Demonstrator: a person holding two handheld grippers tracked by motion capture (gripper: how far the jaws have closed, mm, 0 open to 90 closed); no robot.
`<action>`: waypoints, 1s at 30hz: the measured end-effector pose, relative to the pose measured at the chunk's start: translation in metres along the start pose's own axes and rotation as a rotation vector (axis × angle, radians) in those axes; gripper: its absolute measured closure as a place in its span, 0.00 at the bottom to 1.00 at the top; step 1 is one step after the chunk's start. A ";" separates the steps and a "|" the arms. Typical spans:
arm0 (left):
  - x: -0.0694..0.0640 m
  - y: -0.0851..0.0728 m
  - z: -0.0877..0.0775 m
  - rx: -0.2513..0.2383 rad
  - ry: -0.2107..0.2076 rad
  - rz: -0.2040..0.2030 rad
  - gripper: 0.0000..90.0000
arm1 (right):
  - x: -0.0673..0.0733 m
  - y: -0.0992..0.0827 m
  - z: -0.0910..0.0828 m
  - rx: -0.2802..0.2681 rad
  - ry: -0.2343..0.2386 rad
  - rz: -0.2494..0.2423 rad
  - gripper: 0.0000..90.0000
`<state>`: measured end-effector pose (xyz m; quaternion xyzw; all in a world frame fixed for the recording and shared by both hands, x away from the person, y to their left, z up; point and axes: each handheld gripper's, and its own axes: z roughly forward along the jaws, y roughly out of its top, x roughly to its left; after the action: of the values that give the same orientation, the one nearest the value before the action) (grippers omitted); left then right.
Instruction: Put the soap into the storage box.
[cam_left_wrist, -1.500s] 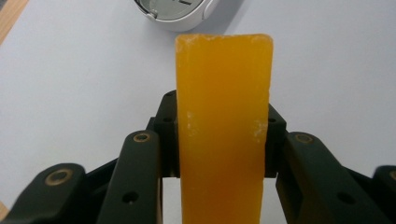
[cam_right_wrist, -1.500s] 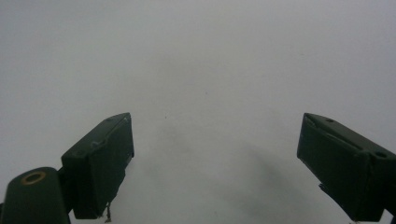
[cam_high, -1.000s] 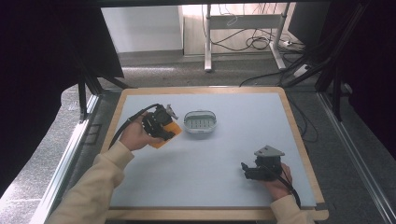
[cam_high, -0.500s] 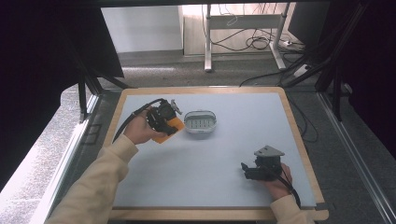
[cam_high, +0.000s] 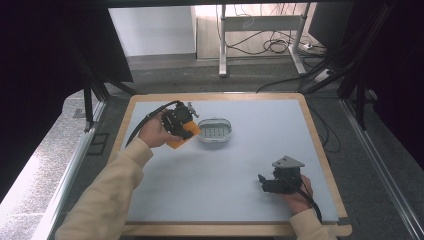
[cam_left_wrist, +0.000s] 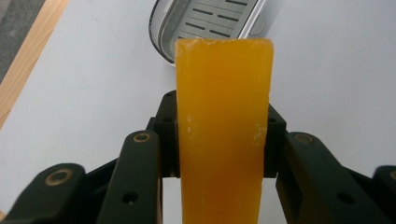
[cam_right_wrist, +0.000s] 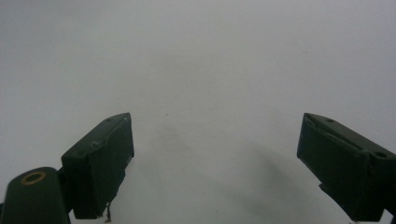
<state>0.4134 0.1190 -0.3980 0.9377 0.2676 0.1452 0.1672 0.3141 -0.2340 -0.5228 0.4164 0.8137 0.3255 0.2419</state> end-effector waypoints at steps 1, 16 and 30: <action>0.001 0.001 0.001 0.002 0.003 0.001 0.70 | 0.000 0.000 0.000 -0.002 0.000 -0.001 0.13; 0.006 0.014 0.006 -0.003 0.014 0.025 0.70 | 0.001 0.000 0.000 -0.002 0.005 -0.011 0.13; 0.011 0.019 0.010 0.005 0.010 0.027 0.70 | 0.001 0.000 0.000 0.003 0.009 -0.012 0.13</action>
<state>0.4346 0.1074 -0.3977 0.9410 0.2559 0.1514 0.1616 0.3137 -0.2326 -0.5229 0.4103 0.8178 0.3247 0.2397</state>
